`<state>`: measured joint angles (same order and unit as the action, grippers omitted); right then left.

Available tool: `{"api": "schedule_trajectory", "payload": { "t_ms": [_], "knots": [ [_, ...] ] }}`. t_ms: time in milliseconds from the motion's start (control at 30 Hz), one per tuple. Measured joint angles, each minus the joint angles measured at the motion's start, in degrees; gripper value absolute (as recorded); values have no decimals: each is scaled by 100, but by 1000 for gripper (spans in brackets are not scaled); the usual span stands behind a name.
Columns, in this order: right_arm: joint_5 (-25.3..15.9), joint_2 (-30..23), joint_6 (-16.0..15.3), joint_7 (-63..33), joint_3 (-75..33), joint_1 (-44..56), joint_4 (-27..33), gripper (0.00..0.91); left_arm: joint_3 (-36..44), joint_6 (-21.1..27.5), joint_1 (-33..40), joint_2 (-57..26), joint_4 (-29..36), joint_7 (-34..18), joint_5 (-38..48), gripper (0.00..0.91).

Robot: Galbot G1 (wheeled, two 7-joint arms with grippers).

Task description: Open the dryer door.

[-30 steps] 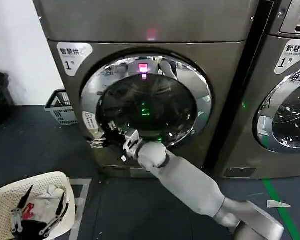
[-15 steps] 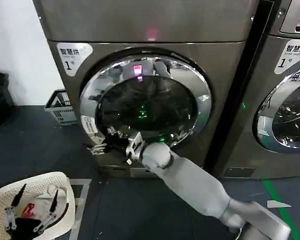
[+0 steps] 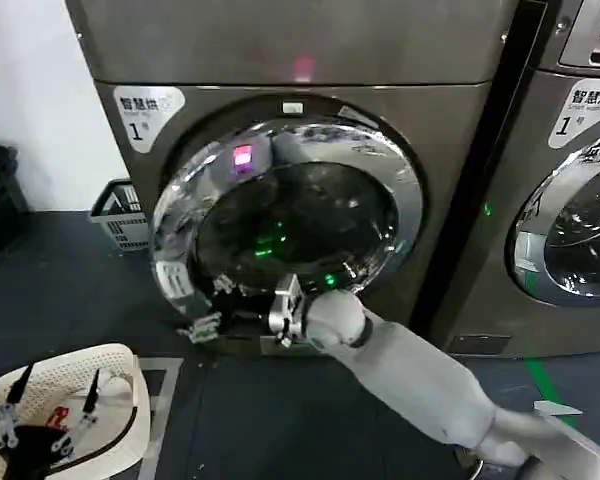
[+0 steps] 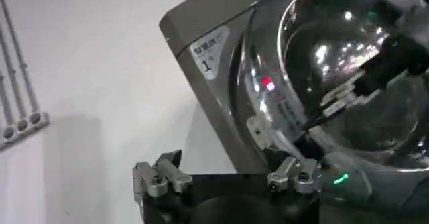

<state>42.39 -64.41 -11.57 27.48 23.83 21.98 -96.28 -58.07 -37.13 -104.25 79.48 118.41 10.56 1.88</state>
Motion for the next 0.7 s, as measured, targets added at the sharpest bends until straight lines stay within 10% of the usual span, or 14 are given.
{"api": "schedule_trajectory", "payload": {
  "t_ms": [700],
  "knots": [
    [336,1550,-65,524,-124,599,-2001,907,66,778,1214,-720,-498,196,166,907]
  ]
}}
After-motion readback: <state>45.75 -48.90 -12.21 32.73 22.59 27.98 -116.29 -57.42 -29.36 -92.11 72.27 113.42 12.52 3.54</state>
